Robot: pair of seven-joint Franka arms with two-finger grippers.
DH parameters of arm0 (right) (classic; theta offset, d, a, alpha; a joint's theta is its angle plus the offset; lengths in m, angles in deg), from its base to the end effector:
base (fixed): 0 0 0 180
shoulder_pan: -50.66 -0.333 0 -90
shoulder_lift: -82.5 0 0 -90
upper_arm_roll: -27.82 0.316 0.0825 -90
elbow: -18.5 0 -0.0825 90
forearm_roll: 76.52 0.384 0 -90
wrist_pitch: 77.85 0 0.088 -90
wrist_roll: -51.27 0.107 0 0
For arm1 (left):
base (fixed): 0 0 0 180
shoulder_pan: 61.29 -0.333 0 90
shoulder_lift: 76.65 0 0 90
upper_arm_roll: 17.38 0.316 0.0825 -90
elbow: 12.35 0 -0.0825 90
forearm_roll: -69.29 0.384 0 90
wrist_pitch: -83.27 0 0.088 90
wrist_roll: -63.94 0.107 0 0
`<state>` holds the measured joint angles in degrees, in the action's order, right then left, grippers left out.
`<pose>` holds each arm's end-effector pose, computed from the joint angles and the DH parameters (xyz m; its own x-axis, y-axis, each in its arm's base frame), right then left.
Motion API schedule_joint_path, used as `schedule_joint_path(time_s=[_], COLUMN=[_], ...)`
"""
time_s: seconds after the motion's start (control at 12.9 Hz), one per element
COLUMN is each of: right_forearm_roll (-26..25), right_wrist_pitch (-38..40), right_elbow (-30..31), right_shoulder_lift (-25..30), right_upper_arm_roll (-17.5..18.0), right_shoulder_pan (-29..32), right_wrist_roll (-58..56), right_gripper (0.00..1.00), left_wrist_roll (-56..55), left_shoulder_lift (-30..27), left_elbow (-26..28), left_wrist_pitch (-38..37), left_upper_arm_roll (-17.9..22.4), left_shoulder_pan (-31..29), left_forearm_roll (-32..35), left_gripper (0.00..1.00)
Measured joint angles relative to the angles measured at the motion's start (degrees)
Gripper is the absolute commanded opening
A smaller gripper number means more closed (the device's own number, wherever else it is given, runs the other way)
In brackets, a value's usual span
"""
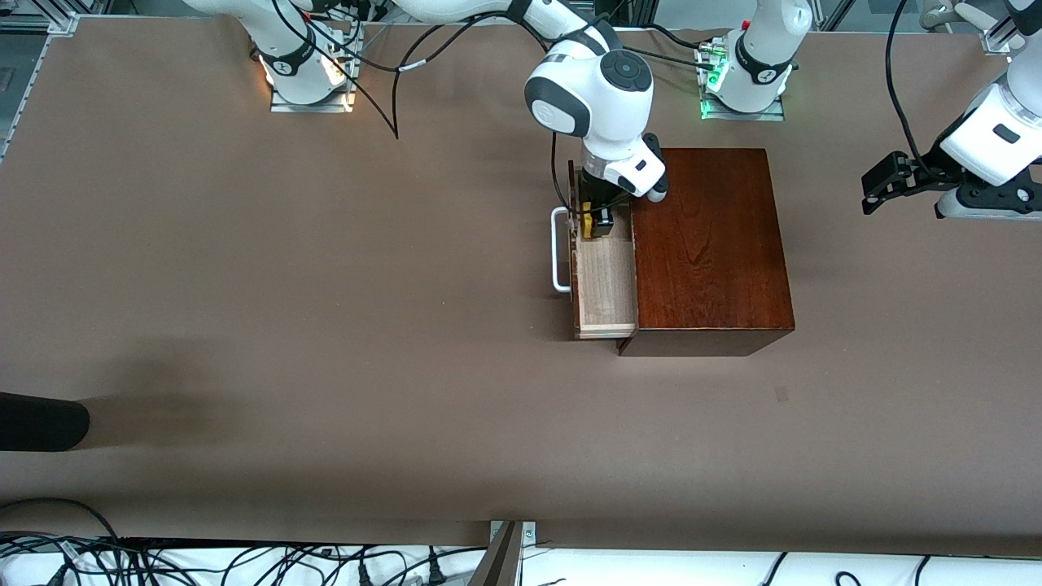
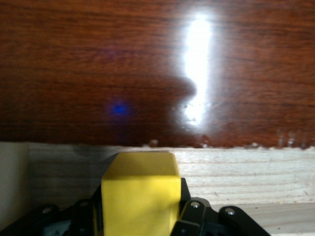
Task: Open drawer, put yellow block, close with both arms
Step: 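Lower the cube into the drawer and open the right gripper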
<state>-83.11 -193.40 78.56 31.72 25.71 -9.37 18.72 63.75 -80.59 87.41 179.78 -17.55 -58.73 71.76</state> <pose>0.4125 0.6642 0.3108 -0.0677 0.9977 -0.0069 0.9854 0.0680 0.1564 0.5399 -0.0216 0.5912 0.9987 -0.0492 0.0121 -0.0486 -0.9979 -0.0430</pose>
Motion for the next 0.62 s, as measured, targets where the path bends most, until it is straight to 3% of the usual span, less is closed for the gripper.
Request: schedule_joint_path(time_s=[0.62], right_forearm_roll=[0.0], right_wrist_pitch=[-0.3], right_elbow=[-2.4], right_shoulder_lift=[1.6], right_upper_arm_roll=[-1.4], right_shoulder_pan=[0.7], right_wrist_roll=[0.0], right_gripper=[1.0], left_wrist_roll=[0.0], left_shoulder_lift=[0.0], left_elbow=[0.0], left_wrist_pitch=[0.0], left_upper_arm_roll=[0.0], left_shoulder_pan=[0.0], left_forearm_roll=[0.0], left_gripper=[1.0])
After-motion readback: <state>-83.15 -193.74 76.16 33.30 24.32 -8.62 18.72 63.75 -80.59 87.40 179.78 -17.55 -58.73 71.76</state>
